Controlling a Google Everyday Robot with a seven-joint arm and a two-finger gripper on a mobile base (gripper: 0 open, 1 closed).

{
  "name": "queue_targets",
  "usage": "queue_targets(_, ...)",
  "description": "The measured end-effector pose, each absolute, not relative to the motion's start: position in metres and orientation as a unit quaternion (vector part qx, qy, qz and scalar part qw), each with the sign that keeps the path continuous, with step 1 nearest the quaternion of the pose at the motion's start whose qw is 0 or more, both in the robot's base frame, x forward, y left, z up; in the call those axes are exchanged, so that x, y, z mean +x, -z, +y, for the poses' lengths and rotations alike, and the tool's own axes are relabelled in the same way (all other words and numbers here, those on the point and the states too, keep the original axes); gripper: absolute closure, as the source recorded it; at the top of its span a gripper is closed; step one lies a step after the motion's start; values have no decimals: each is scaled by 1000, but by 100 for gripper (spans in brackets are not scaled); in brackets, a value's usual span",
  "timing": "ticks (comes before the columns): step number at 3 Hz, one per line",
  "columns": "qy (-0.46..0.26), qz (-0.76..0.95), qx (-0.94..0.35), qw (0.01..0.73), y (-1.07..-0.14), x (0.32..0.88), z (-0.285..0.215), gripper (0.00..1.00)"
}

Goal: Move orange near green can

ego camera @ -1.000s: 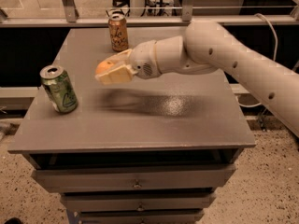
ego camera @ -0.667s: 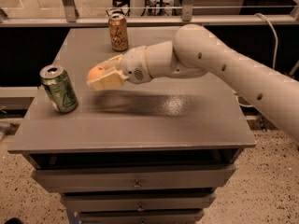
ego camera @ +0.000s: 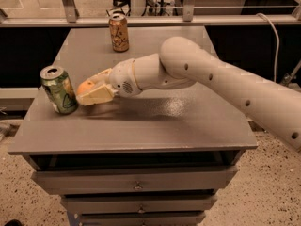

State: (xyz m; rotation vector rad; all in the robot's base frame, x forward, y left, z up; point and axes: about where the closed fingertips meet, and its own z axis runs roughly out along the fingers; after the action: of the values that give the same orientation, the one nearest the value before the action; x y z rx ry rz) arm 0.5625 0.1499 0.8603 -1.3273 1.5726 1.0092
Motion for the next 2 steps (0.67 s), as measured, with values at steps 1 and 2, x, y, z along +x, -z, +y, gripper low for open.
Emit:
queue_targets(1,-405,624,-530,408,-854,558,155,31)
queue_targets(2,-412,621,-531,405,-851,553,161,8)
